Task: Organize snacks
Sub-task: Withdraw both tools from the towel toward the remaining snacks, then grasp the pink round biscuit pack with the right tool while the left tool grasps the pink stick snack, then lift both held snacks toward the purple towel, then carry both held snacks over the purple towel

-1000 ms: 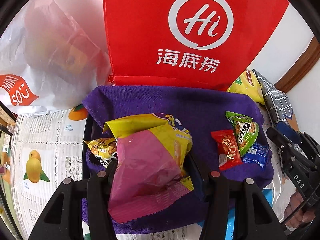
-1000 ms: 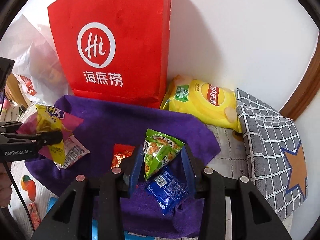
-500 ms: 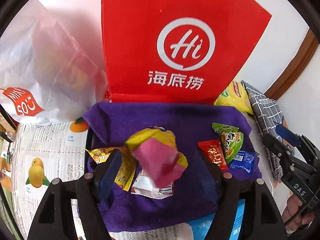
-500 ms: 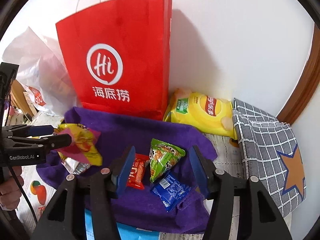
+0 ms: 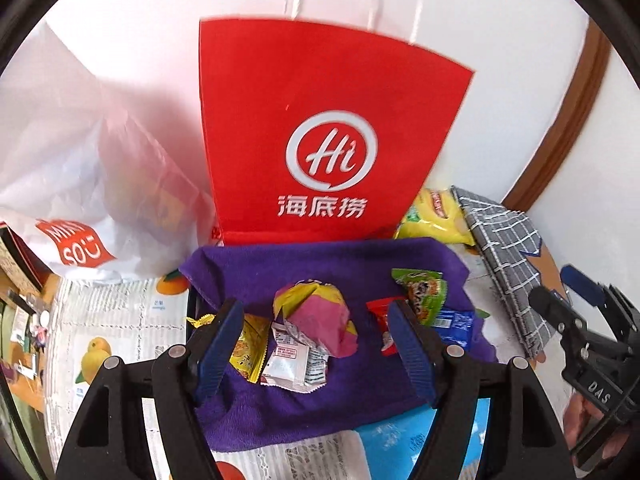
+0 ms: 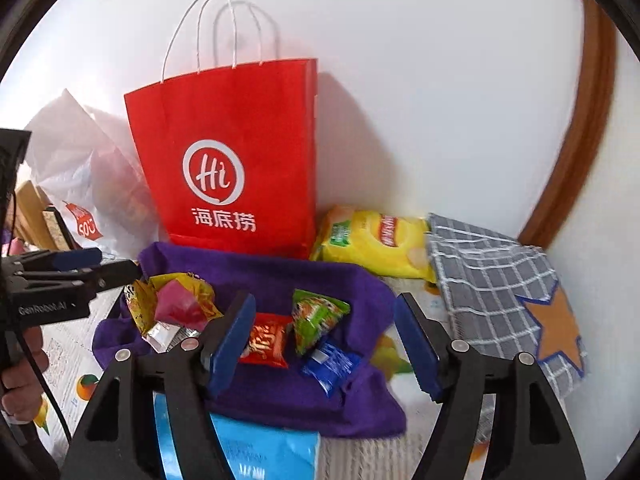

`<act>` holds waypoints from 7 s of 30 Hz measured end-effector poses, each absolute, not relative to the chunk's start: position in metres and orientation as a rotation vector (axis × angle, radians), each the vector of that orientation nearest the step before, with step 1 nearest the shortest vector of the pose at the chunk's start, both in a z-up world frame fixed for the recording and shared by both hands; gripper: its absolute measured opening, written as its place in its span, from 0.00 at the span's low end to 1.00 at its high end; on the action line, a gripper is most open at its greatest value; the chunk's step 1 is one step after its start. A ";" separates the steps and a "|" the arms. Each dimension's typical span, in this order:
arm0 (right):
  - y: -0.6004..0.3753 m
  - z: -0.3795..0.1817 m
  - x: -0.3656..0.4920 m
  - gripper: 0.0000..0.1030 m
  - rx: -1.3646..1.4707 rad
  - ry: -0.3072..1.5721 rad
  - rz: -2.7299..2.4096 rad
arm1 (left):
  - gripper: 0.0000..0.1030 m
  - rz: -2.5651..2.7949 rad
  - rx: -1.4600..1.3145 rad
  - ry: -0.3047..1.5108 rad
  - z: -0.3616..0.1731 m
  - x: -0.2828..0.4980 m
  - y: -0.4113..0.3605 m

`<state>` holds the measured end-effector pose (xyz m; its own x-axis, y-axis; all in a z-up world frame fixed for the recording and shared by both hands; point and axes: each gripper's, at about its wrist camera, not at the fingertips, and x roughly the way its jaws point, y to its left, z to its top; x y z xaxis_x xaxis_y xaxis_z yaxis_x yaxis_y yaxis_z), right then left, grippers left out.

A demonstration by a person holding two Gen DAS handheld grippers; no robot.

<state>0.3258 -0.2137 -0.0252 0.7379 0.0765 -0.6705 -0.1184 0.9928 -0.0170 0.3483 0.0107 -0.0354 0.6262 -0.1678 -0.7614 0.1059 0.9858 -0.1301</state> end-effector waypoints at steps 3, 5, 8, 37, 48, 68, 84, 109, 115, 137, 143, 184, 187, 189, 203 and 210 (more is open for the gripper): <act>-0.219 -0.021 0.305 0.69 -0.036 0.762 0.113 | 0.71 -0.177 -0.064 0.878 -0.027 0.341 0.006; -0.220 -0.021 0.291 0.69 -0.031 0.773 0.126 | 0.71 -0.194 -0.058 0.864 -0.020 0.334 0.001; -0.216 -0.023 0.268 0.69 -0.041 0.780 0.147 | 0.71 -0.189 -0.036 0.846 -0.007 0.321 -0.003; -0.148 -0.149 0.192 0.71 0.160 1.019 0.340 | 0.75 -0.106 -0.100 0.861 -0.076 0.172 0.081; -0.135 -0.169 0.191 0.67 0.071 1.022 0.381 | 0.75 -0.086 -0.175 0.965 -0.117 0.167 0.085; -0.237 -0.142 0.162 0.66 0.079 0.846 0.286 | 0.50 -0.044 -0.234 1.120 -0.165 0.175 0.056; -0.224 -0.173 0.168 0.66 -0.060 0.853 0.297 | 0.24 0.067 -0.019 0.910 -0.173 0.156 0.032; -0.230 -0.181 0.178 0.63 -0.053 0.908 0.239 | 0.28 0.046 -0.031 0.907 -0.173 0.155 0.032; -0.228 -0.181 0.176 0.63 -0.061 0.904 0.242 | 0.28 0.046 -0.032 0.906 -0.173 0.156 0.032; -0.235 -0.175 0.170 0.62 -0.002 0.849 0.317 | 0.21 0.006 -0.068 0.893 -0.171 0.152 0.033; -0.235 -0.173 0.168 0.61 -0.003 0.830 0.329 | 0.20 -0.015 -0.078 0.891 -0.172 0.152 0.034; -0.196 -0.008 0.243 0.59 0.022 0.638 0.372 | 0.20 -0.122 -0.087 0.783 -0.018 0.201 0.030; -0.180 -0.001 0.274 0.59 0.013 0.642 0.393 | 0.20 -0.112 -0.095 0.784 -0.010 0.223 0.036; -0.175 -0.001 0.287 0.59 0.017 0.643 0.408 | 0.20 -0.102 -0.096 0.785 -0.007 0.238 0.041; -0.175 -0.036 0.366 0.58 0.013 0.731 0.381 | 0.20 -0.100 -0.181 0.825 -0.018 0.343 0.061; -0.182 -0.056 0.378 0.58 -0.055 0.782 0.366 | 0.20 -0.076 -0.183 0.959 -0.061 0.374 0.058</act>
